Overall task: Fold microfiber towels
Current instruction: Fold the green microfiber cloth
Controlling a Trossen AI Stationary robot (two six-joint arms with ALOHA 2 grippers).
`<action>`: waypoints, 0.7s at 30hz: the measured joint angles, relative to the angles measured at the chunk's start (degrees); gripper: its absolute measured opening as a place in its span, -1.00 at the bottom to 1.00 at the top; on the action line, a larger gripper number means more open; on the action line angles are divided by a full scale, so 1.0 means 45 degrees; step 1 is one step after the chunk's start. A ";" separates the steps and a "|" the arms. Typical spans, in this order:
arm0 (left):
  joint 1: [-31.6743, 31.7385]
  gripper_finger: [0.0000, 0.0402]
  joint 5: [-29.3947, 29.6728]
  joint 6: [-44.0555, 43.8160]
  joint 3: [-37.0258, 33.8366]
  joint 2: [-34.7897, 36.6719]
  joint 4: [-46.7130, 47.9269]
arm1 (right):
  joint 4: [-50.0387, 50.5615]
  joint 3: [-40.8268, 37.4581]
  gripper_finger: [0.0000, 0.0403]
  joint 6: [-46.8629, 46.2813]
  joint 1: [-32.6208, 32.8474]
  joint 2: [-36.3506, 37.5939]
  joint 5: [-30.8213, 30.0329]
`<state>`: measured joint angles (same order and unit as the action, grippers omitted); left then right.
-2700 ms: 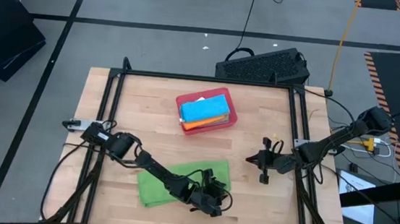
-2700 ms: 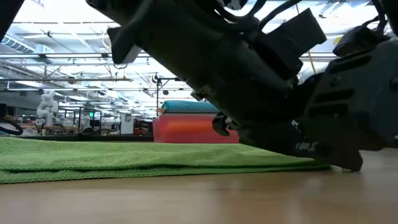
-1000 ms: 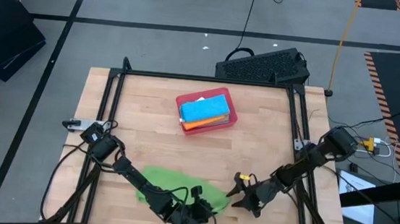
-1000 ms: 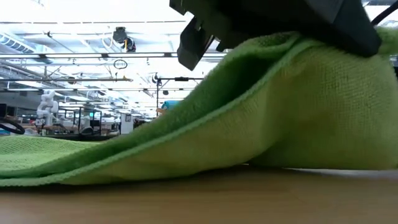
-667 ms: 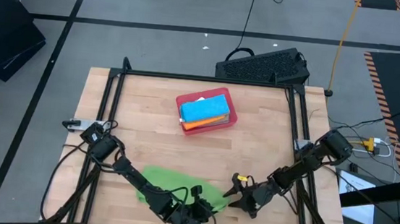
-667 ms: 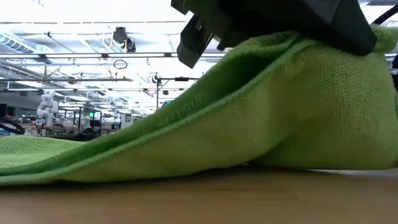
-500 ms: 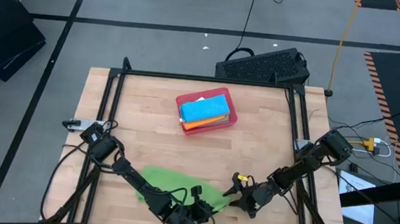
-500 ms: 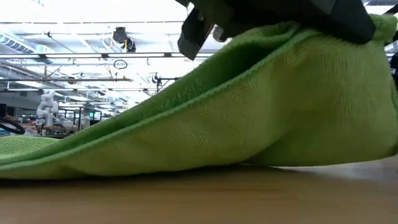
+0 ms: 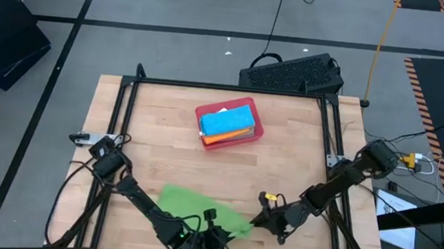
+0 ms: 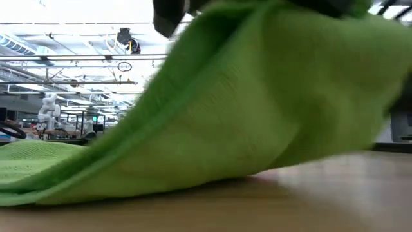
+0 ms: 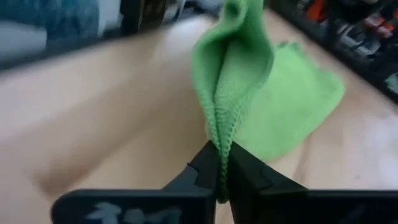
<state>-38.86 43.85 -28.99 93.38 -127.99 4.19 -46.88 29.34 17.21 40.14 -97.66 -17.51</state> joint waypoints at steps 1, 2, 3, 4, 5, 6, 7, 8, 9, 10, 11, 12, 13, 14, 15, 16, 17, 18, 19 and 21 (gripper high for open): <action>-0.0057 -0.90 0.0142 0.0119 0.0000 0.0104 0.0171 | 0.0187 0.0083 -0.92 -0.0198 -0.0038 0.0303 -0.0043; -0.0064 -0.89 0.0290 0.0348 0.0000 0.0232 0.0348 | 0.0479 0.0155 -0.93 -0.0372 -0.0088 0.0669 -0.0054; -0.0067 -0.90 0.0322 0.0623 0.0000 0.0363 0.0542 | 0.0914 0.0232 -0.93 -0.0548 -0.0153 0.1093 -0.0071; -0.0065 -0.92 0.0327 0.0922 0.0000 0.0540 0.0705 | 0.1401 0.0349 -0.95 -0.0717 -0.0253 0.1536 -0.0063; -0.0048 -0.94 0.0332 0.1264 0.0000 0.0754 0.0942 | 0.2019 0.0546 -0.97 -0.0909 -0.0354 0.1988 -0.0059; 0.0014 -0.96 0.0328 0.1605 0.0000 0.0951 0.1062 | 0.2706 0.0734 -0.98 -0.1068 -0.0455 0.2444 -0.0056; 0.0080 -0.97 0.0327 0.1991 0.0004 0.1164 0.1116 | 0.3551 0.0923 -0.98 -0.1216 -0.0556 0.2950 -0.0060; 0.0145 -0.96 0.0344 0.2463 0.0000 0.1449 0.1295 | 0.4392 0.1149 -0.98 -0.1359 -0.0668 0.3400 -0.0062; 0.0236 -0.95 0.0365 0.2977 0.0000 0.1717 0.1440 | 0.5191 0.1413 -0.98 -0.1503 -0.0783 0.3814 -0.0060; 0.0358 -0.93 0.0351 0.3458 0.0000 0.1965 0.1415 | 0.5964 0.1695 -0.97 -0.1623 -0.0889 0.4255 -0.0066; 0.0472 -0.92 0.0283 0.3931 0.0000 0.2274 0.1433 | 0.6735 0.1967 -0.97 -0.1743 -0.0971 0.4722 -0.0086; 0.0541 -0.92 0.0238 0.4438 0.0000 0.2611 0.1571 | 0.7445 0.2226 -0.97 -0.1846 -0.1055 0.5200 -0.0112; 0.0633 -0.93 0.0134 0.4931 0.0000 0.2931 0.1750 | 0.8092 0.2503 -0.97 -0.1909 -0.1177 0.5664 -0.0113; 0.0782 -0.95 0.0000 0.5366 0.0005 0.3230 0.1810 | 0.8616 0.2752 -0.98 -0.1967 -0.1298 0.6073 -0.0108; 0.0893 -0.96 -0.0161 0.5814 0.0019 0.3532 0.2015 | 0.9186 0.2955 -0.98 -0.2003 -0.1429 0.6510 -0.0103; 0.1020 -0.97 -0.0221 0.6206 0.0015 0.3852 0.2423 | 0.9815 0.3127 -0.99 -0.2020 -0.1542 0.6947 -0.0114; 0.1195 -0.97 -0.0398 0.6516 0.0012 0.4134 0.2731 | 1.0404 0.3343 -0.99 -0.2132 -0.1664 0.7321 -0.0148; 0.1430 -0.96 -0.0668 0.6857 0.0010 0.4404 0.2804 | 1.0838 0.3600 -0.99 -0.2450 -0.1807 0.7727 -0.0203; 0.1721 -0.94 -0.1072 0.7204 0.0010 0.4692 0.2894 | 1.1352 0.3842 -0.99 -0.2818 -0.1905 0.8125 -0.0355; 0.2380 -0.92 -0.2296 0.7977 0.0010 0.5249 0.2853 | 1.2450 0.4387 -0.99 -0.3372 -0.2097 0.8887 -0.0476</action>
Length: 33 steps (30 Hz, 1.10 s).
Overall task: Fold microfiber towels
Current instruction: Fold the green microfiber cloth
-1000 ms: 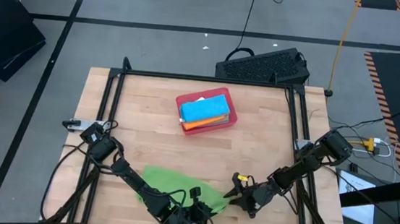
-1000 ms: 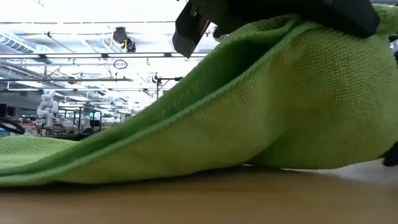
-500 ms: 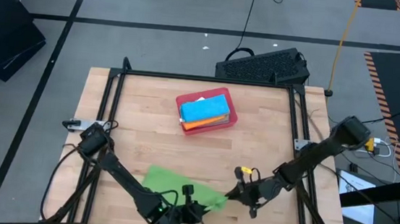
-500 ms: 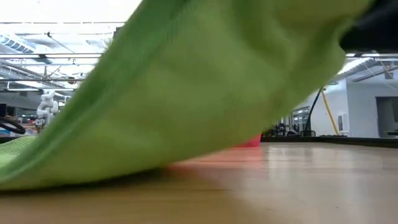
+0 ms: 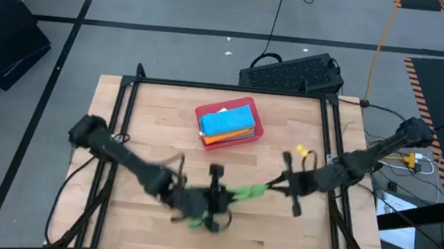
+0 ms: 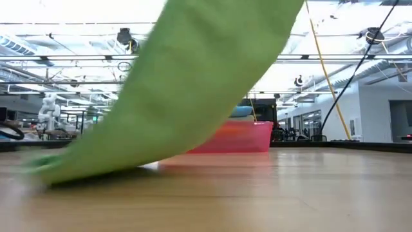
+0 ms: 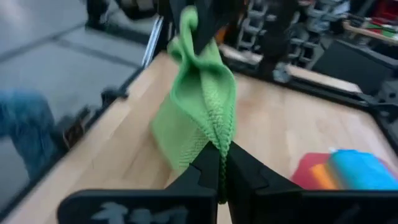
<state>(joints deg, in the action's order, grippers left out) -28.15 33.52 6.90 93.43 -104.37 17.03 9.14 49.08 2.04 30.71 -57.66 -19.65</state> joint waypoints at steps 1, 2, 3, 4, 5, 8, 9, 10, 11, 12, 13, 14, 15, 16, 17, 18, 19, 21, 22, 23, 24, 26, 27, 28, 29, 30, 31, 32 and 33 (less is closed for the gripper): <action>0.0364 -0.92 -0.0684 0.0364 0.0000 0.0294 -0.0031 | 0.0490 0.0341 -0.99 -0.0198 -0.0079 0.0304 -0.0007; 0.0751 -0.93 -0.1445 0.0690 0.0000 0.0472 -0.0129 | 0.1109 0.0663 -0.99 -0.0347 -0.0140 0.0561 -0.0005; 0.1119 -0.94 -0.2243 0.1003 0.0004 0.0648 -0.0248 | 0.1877 0.1039 -0.99 -0.0440 -0.0211 0.0761 -0.0007; 0.1469 -0.96 -0.2920 0.1324 0.0005 0.0840 -0.0232 | 0.2537 0.1447 -0.99 -0.0511 -0.0300 0.0893 -0.0007; 0.1833 -0.97 -0.3584 0.1609 0.0000 0.0990 -0.0170 | 0.3161 0.1877 -0.99 -0.0599 -0.0405 0.0975 -0.0001; 0.3017 -0.94 -0.5639 0.2183 0.0000 0.1305 -0.0471 | 0.5070 0.3136 -1.00 -0.0737 -0.0866 0.1037 -0.0005; 0.3415 -0.93 -0.6277 0.2344 0.0000 0.1360 -0.0596 | 0.5553 0.3491 -1.00 -0.0730 -0.1049 0.1028 -0.0003; 0.3791 -0.92 -0.6875 0.2501 0.0000 0.1392 -0.0798 | 0.5951 0.3798 -1.00 -0.0662 -0.1278 0.1028 -0.0006; 0.4184 -0.92 -0.7494 0.2642 0.0000 0.1431 -0.0965 | 0.6257 0.4071 -1.00 -0.0542 -0.1554 0.1028 -0.0034; 0.4560 -0.93 -0.8068 0.2709 0.0000 0.1470 -0.0985 | 0.6493 0.4348 -1.00 -0.0359 -0.1878 0.1028 -0.0215; 0.4978 -0.95 -0.8614 0.2770 -0.0005 0.1495 -0.1047 | 0.6681 0.4615 -1.00 -0.0235 -0.2260 0.1028 -0.0442; 0.5379 -0.97 -0.9172 0.2773 -0.0006 0.1506 -0.1220 | 0.6886 0.4875 -1.00 -0.0211 -0.2608 0.1040 -0.0671; 0.5774 -0.97 -0.9770 0.2723 -0.0010 0.1517 -0.1395 | 0.7114 0.5101 -1.00 -0.0209 -0.2942 0.1061 -0.0709; 0.6191 -0.97 -1.0424 0.2602 -0.0007 0.1519 -0.1546 | 0.7293 0.5301 -1.00 -0.0231 -0.3229 0.1074 -0.0717; 0.6572 -0.96 -1.1064 0.2430 -0.0008 0.1519 -0.1712 | 0.7432 0.5473 -1.00 -0.0306 -0.3443 0.1095 -0.0702; 0.6942 -0.94 -1.1742 0.2196 -0.0010 0.1519 -0.1860 | 0.7548 0.5582 -1.00 -0.0469 -0.3602 0.1120 -0.0673; 0.7283 -0.93 -1.2354 0.1927 -0.0005 0.1519 -0.1911 | 0.7677 0.5616 -1.00 -0.0692 -0.3656 0.1134 -0.0639; 0.7750 -0.92 -1.3289 0.1499 -0.0010 0.1519 -0.1751 | 0.8024 0.5616 -1.00 -0.1243 -0.3595 0.1117 -0.0558; 0.7823 -0.94 -1.3536 0.1379 -0.0005 0.1519 -0.1494 | 0.8271 0.5594 -1.00 -0.1556 -0.3507 0.1026 -0.0436; 0.7809 -0.96 -1.3650 0.1339 -0.0006 0.1519 -0.1167 | 0.8344 0.5487 -1.00 -0.1856 -0.3374 0.0924 -0.0231; 0.7694 -0.97 -1.3705 0.1324 -0.0008 0.1516 -0.0808 | 0.8359 0.5340 -1.00 -0.2086 -0.3243 0.0841 0.0002; 0.7316 -0.97 -1.3755 0.1184 -0.0015 0.1505 -0.0173 | 0.8226 0.4966 -0.99 -0.2520 -0.2910 0.0566 0.0408; 0.7062 -0.95 -1.3683 0.1046 -0.0015 0.1505 0.0167 | 0.8054 0.4774 -0.99 -0.2735 -0.2724 0.0424 0.0605; 0.6775 -0.93 -1.3458 0.0933 -0.0015 0.1505 0.0508 | 0.7849 0.4569 -0.98 -0.2955 -0.2528 0.0277 0.0800; 0.6421 -0.92 -1.3117 0.0863 -0.0015 0.1505 0.0873 | 0.7642 0.4346 -0.97 -0.3163 -0.2309 0.0113 0.0986; 0.6053 -0.92 -1.2629 0.0801 -0.0015 0.1505 0.1307 | 0.7392 0.4090 -0.96 -0.3343 -0.2089 -0.0073 0.1105; 0.5658 -0.92 -1.2062 0.0754 -0.0066 0.1505 0.1667 | 0.7081 0.3829 -0.96 -0.3537 -0.1846 -0.0275 0.1227; 0.5256 -0.94 -1.1529 0.0622 -0.0227 0.1466 0.1790 | 0.6738 0.3537 -0.96 -0.3696 -0.1596 -0.0474 0.1412; 0.4878 -0.95 -1.1073 0.0454 -0.0402 0.1414 0.1774 | 0.6392 0.3245 -0.96 -0.3850 -0.1349 -0.0672 0.1622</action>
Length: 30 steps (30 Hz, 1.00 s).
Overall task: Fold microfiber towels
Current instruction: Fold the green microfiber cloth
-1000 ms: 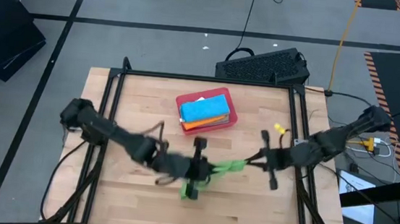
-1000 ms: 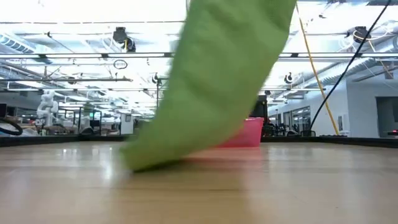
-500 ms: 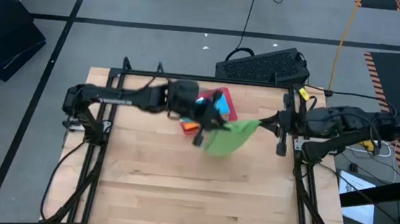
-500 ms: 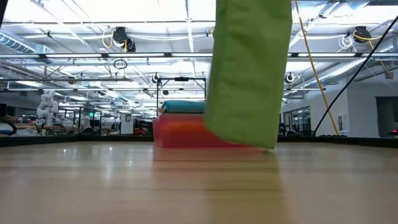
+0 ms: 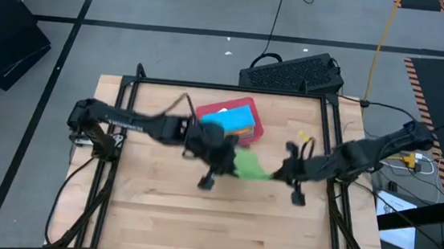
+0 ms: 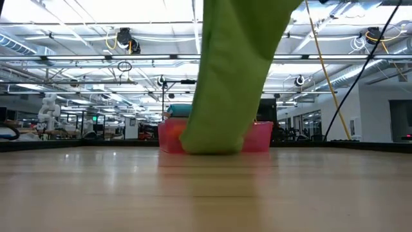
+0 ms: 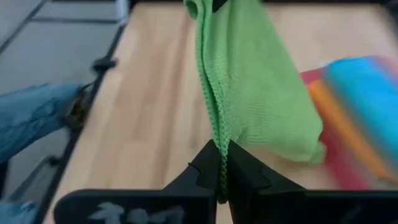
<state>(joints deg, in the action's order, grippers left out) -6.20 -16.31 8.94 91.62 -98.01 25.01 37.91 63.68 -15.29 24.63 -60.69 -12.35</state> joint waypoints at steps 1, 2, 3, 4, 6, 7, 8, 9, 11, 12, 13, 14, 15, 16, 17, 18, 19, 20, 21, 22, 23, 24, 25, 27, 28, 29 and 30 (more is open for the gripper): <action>-0.0403 -0.97 0.0393 -0.0247 -0.0214 -0.0043 -0.0040 | -0.0344 -0.0279 -0.96 -0.0158 0.0227 -0.0187 0.0210; -0.0777 -0.97 0.0729 -0.0588 -0.0443 -0.0084 -0.0085 | -0.0735 -0.0533 -0.96 -0.0325 0.0449 -0.0403 0.0440; -0.1157 -0.97 0.1033 -0.0955 -0.0714 -0.0097 -0.0313 | -0.1190 -0.0758 -0.96 -0.0479 0.0662 -0.0609 0.0664; -0.1539 -0.96 0.1423 -0.1308 -0.1019 -0.0098 -0.0762 | -0.1619 -0.1013 -0.96 -0.0617 0.0899 -0.0819 0.0894; -0.2329 -0.91 0.2367 -0.1928 -0.1720 -0.0067 -0.2042 | -0.2364 -0.1397 -0.95 -0.0807 0.1333 -0.1257 0.1158; -0.2697 -0.89 0.2876 -0.2235 -0.2127 -0.0059 -0.2556 | -0.2786 -0.1562 -0.95 -0.0863 0.1517 -0.1474 0.1254; -0.3052 -0.88 0.3420 -0.2570 -0.2531 -0.0061 -0.3012 | -0.3221 -0.1735 -0.95 -0.0891 0.1676 -0.1671 0.1424; -0.3413 -0.88 0.3950 -0.2911 -0.2929 -0.0066 -0.3473 | -0.3616 -0.1915 -0.95 -0.0894 0.1824 -0.1859 0.1472; -0.4096 -0.91 0.5102 -0.3482 -0.3685 -0.0078 -0.4474 | -0.4333 -0.2195 -0.95 -0.0877 0.2025 -0.2277 0.1530; -0.4442 -0.94 0.5642 -0.3746 -0.4061 -0.0074 -0.5062 | -0.4645 -0.2284 -0.95 -0.0819 0.2051 -0.2464 0.1695; -0.4762 -0.96 0.6177 -0.4043 -0.4470 -0.0069 -0.5659 | -0.4876 -0.2320 -0.95 -0.0807 0.2052 -0.2643 0.1780; -0.5076 -0.97 0.6653 -0.4387 -0.4891 -0.0069 -0.6222 | -0.5120 -0.2325 -0.95 -0.0768 0.2042 -0.2817 0.1791; -0.5366 -0.97 0.7155 -0.4701 -0.5300 -0.0069 -0.6741 | -0.5343 -0.2331 -0.95 -0.0664 0.2042 -0.2997 0.1786; -0.5618 -0.97 0.7669 -0.4955 -0.5697 -0.0069 -0.7336 | -0.5511 -0.2338 -0.95 -0.0527 0.2042 -0.3182 0.1786; -0.5846 -0.95 0.8205 -0.5146 -0.6050 -0.0069 -0.7889 | -0.5671 -0.2355 -0.95 -0.0391 0.2027 -0.3340 0.1786; -0.6059 -0.92 0.8685 -0.5277 -0.6378 -0.0068 -0.8386 | -0.5910 -0.2355 -0.95 -0.0188 0.1944 -0.3534 0.1795; -0.6235 -0.90 0.9071 -0.5406 -0.6696 -0.0064 -0.8783 | -0.6169 -0.2355 -0.95 0.0005 0.1840 -0.3686 0.1824; -0.6386 -0.89 0.9438 -0.5502 -0.6985 -0.0064 -0.9029 | -0.6353 -0.2355 -0.95 0.0213 0.1714 -0.3815 0.1827; -0.6498 -0.88 0.9727 -0.5639 -0.7255 -0.0064 -0.9216 | -0.6472 -0.2358 -0.95 0.0368 0.1576 -0.3950 0.1820; -0.6583 -0.88 0.9989 -0.5818 -0.7481 -0.0064 -0.9299 | -0.6608 -0.2362 -0.95 0.0522 0.1391 -0.4080 0.1817; -0.6627 -0.90 1.0185 -0.6004 -0.7673 -0.0060 -0.9314 | -0.6725 -0.2365 -0.95 0.0664 0.1178 -0.4201 0.1824; -0.6661 -0.92 1.0370 -0.6229 -0.7839 -0.0056 -0.9305 | -0.6750 -0.2370 -0.95 0.0830 0.0974 -0.4305 0.1806; -0.6662 -0.94 1.0528 -0.6434 -0.8030 -0.0054 -0.9308 | -0.6757 -0.2370 -0.95 0.0978 0.0760 -0.4406 0.1704; -0.6654 -0.97 1.0808 -0.6874 -0.8429 -0.0054 -0.9298 | -0.6785 -0.2370 -0.95 0.1286 0.0303 -0.4638 0.1260; -0.6646 -0.97 1.0998 -0.7071 -0.8592 -0.0054 -0.9286 | -0.6797 -0.2370 -0.95 0.1417 0.0085 -0.4743 0.1112; -0.6633 -0.96 1.1221 -0.7255 -0.8732 -0.0054 -0.9291 | -0.6842 -0.2370 -0.95 0.1589 -0.0144 -0.4861 0.1106; -0.6628 -0.94 1.1394 -0.7404 -0.8855 -0.0054 -0.9309 | -0.6943 -0.2375 -0.95 0.1776 -0.0370 -0.4990 0.1099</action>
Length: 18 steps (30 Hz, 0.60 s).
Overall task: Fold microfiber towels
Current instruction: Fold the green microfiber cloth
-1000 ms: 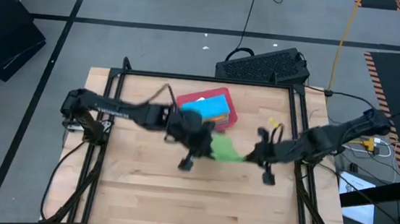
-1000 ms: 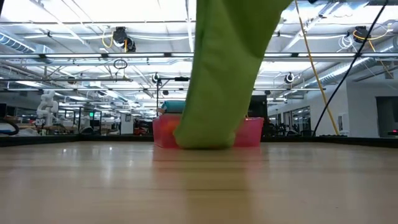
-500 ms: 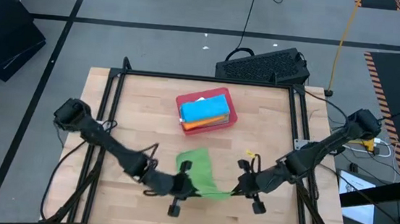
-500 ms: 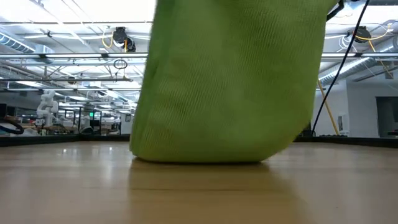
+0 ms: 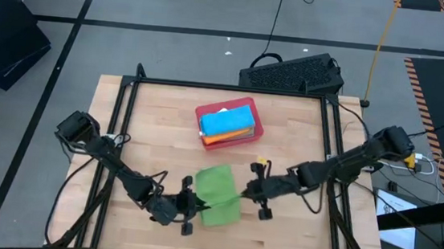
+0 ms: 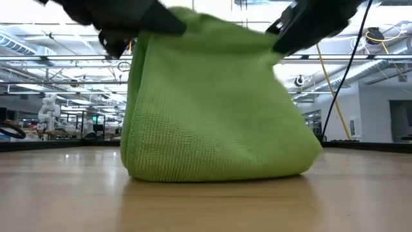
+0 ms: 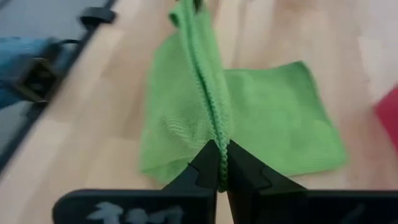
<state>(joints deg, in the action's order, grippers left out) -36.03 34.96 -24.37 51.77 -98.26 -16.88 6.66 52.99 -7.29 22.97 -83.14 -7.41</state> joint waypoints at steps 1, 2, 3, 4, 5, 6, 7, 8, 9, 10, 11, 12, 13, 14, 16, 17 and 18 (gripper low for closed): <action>0.0000 -0.91 0.0153 -0.0051 -0.0119 0.0000 0.0009 | -0.0132 0.0000 -0.95 0.0207 -0.0209 -0.0111 -0.0001; -0.0005 -0.90 0.0249 -0.0060 -0.0232 0.0000 0.0014 | -0.0222 0.0000 -0.95 0.0385 -0.0400 -0.0206 -0.0001; -0.0010 -0.89 0.0270 -0.0073 -0.0325 0.0000 0.0006 | -0.0327 0.0000 -0.95 0.0529 -0.0588 -0.0297 0.0003; 0.0008 -0.89 0.0297 -0.0140 -0.0413 0.0000 0.0007 | -0.0435 0.0000 -0.95 0.0703 -0.0781 -0.0374 0.0007; 0.0042 -0.90 0.0330 -0.0251 -0.0483 0.0000 0.0051 | -0.0489 0.0000 -0.95 0.0793 -0.0955 -0.0429 0.0008; 0.0097 -0.91 0.0367 -0.0415 -0.0557 0.0000 0.0096 | -0.0472 0.0000 -0.95 0.0829 -0.1123 -0.0455 0.0032; 0.0181 -0.94 0.0388 -0.0622 -0.0638 0.0000 0.0116 | -0.0431 0.0000 -0.95 0.0843 -0.1258 -0.0469 0.0050; 0.0260 -0.96 0.0393 -0.0812 -0.0704 0.0000 0.0116 | -0.0392 0.0000 -0.95 0.0861 -0.1361 -0.0468 0.0046; 0.0337 -0.97 0.0397 -0.0961 -0.0774 0.0000 0.0116 | -0.0385 0.0000 -0.95 0.0888 -0.1442 -0.0464 0.0044; 0.0420 -0.97 0.0397 -0.1059 -0.0843 0.0000 0.0130 | -0.0385 0.0000 -0.95 0.0969 -0.1510 -0.0464 0.0046; 0.0516 -0.96 0.0388 -0.1075 -0.0905 0.0000 0.0136 | -0.0367 0.0000 -0.95 0.1092 -0.1549 -0.0464 0.0046; 0.0615 -0.94 0.0388 -0.1070 -0.0973 0.0000 0.0148 | -0.0345 0.0000 -0.95 0.1219 -0.1595 -0.0464 0.0046; 0.0723 -0.92 0.0379 -0.1058 -0.1036 0.0000 0.0160 | -0.0333 0.0000 -0.95 0.1329 -0.1632 -0.0464 0.0048; 0.0851 -0.90 0.0321 -0.1072 -0.1094 0.0000 0.0153 | -0.0324 0.0000 -0.95 0.1417 -0.1680 -0.0464 0.0044; 0.1090 -0.88 0.0113 -0.1305 -0.1248 0.0000 0.0126 | -0.0273 0.0000 -0.95 0.1444 -0.1776 -0.0464 0.0022; 0.1191 -0.88 -0.0034 -0.1487 -0.1318 0.0000 0.0134 | -0.0264 0.0000 -0.95 0.1449 -0.1810 -0.0464 0.0022; 0.1270 -0.89 -0.0134 -0.1657 -0.1375 0.0000 0.0169 | -0.0296 -0.0009 -0.95 0.1467 -0.1855 -0.0464 0.0022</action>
<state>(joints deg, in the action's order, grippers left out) -30.32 34.36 -31.83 45.59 -98.26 -16.12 5.33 52.95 -0.69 14.62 -85.23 -7.31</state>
